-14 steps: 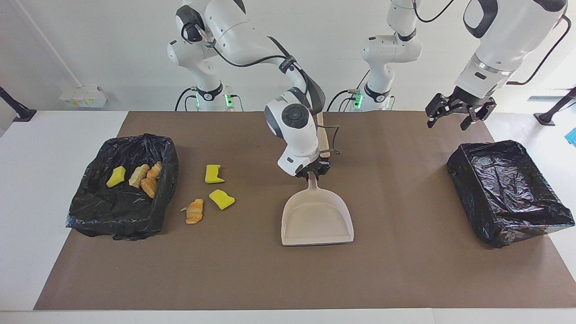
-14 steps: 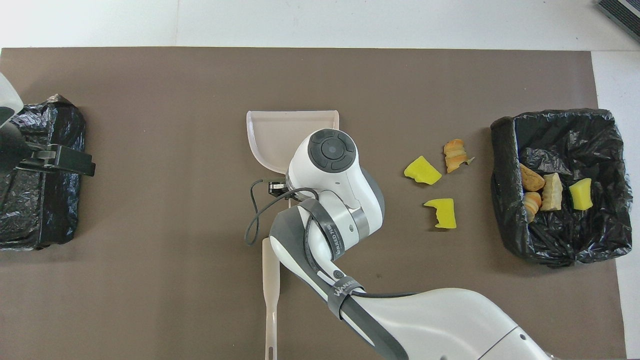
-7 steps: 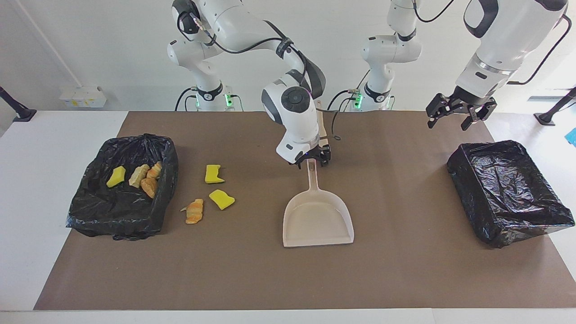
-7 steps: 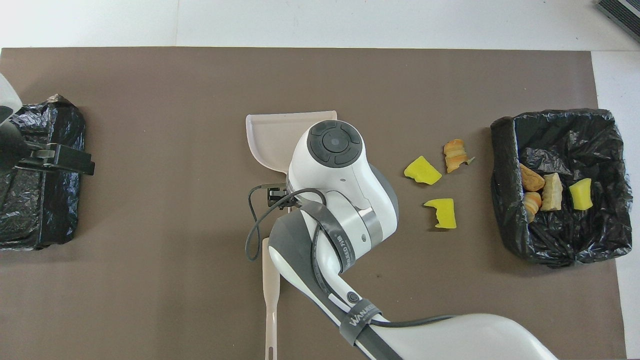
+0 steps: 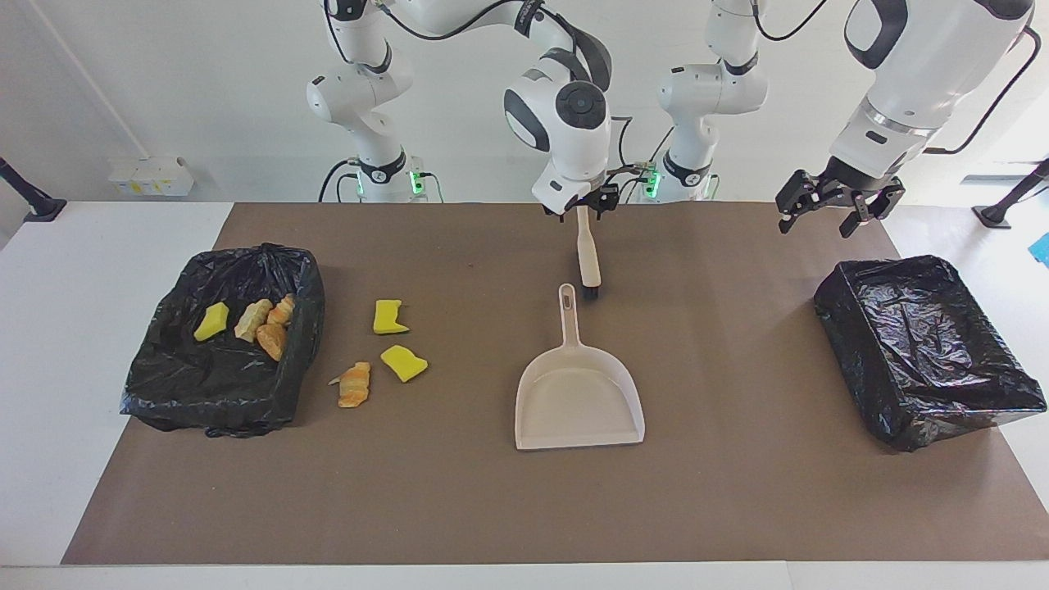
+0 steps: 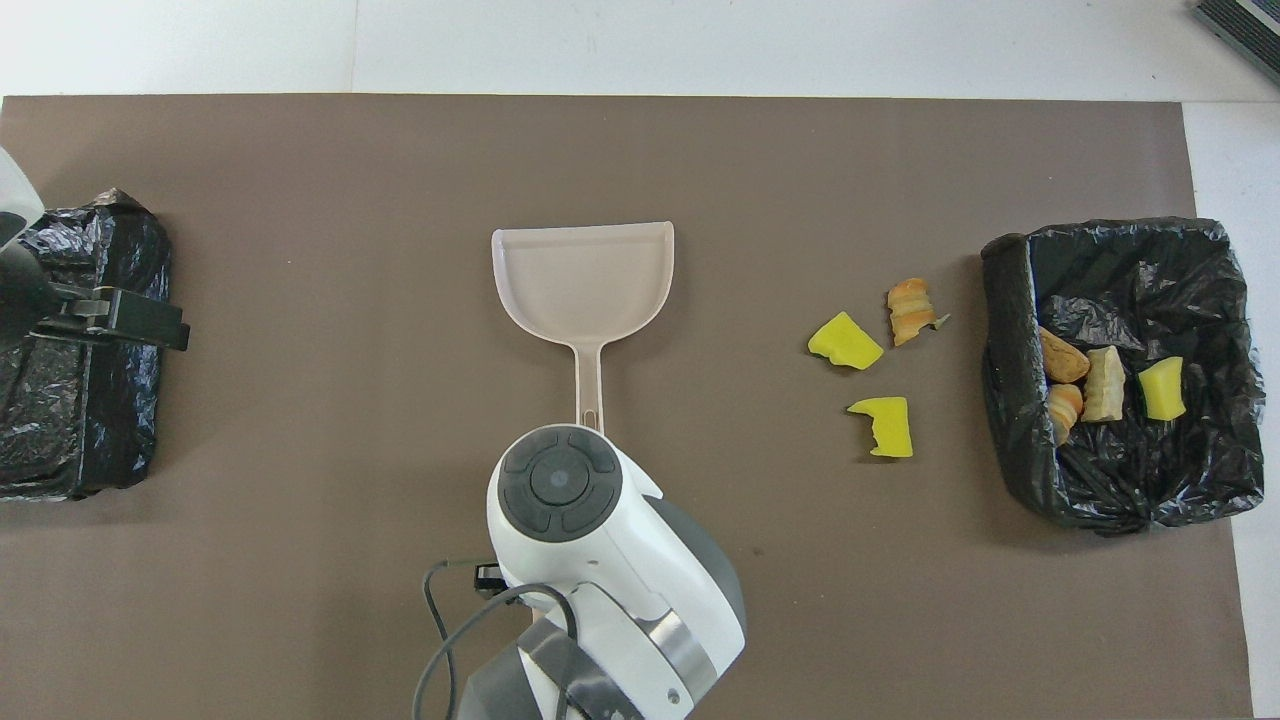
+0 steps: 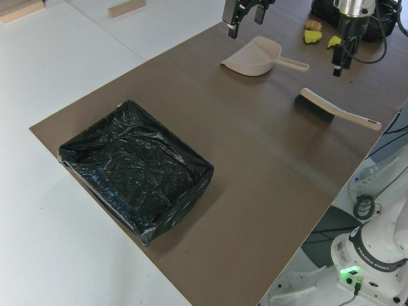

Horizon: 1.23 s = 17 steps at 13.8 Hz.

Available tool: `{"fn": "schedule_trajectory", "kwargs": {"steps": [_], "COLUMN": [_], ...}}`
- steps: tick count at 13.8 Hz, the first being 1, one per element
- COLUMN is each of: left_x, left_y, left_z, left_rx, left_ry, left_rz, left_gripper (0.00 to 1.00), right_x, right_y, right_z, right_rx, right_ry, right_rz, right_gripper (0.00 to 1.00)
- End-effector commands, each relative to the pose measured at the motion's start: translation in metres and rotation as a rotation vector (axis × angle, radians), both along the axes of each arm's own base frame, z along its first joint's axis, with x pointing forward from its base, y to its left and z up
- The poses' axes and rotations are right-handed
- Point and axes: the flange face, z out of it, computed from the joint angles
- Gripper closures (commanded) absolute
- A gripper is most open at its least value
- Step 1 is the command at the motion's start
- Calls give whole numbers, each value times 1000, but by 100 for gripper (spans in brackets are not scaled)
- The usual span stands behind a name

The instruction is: Sweep and dump trash in bin

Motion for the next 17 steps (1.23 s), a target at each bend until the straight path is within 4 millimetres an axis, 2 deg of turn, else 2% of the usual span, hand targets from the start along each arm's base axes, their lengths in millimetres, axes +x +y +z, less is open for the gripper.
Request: {"fn": "schedule_trajectory", "kwargs": {"steps": [1, 2, 5, 7, 10, 13, 15, 17], "left_x": [0, 0, 0, 0, 0, 0, 0, 0], "left_y": [2, 3, 3, 2, 3, 3, 3, 3], "left_z": [5, 5, 5, 5, 5, 5, 5, 5], "left_rx": [11, 11, 11, 11, 11, 11, 11, 11], "left_ry": [-12, -12, -12, -12, -12, -10, -12, -12], "left_rz": [9, 10, 10, 9, 10, 10, 10, 10], "left_gripper": [0, 0, 0, 0, 0, 0, 0, 0], "right_x": [-41, -52, -55, -71, -86, -86, -89, -88], "right_y": [-26, -24, -10, 4, 3, 2, 10, 12], "right_z": [-16, -26, -34, -56, -73, -75, -85, -86], "right_rx": [1, 16, 104, 103, 85, 87, 90, 98], "right_ry": [9, -2, -6, -23, -17, -26, -44, -54], "right_rz": [-26, -37, -103, -98, -76, -66, -59, -60], "right_gripper": [30, 30, 30, 30, 31, 34, 35, 36]}}
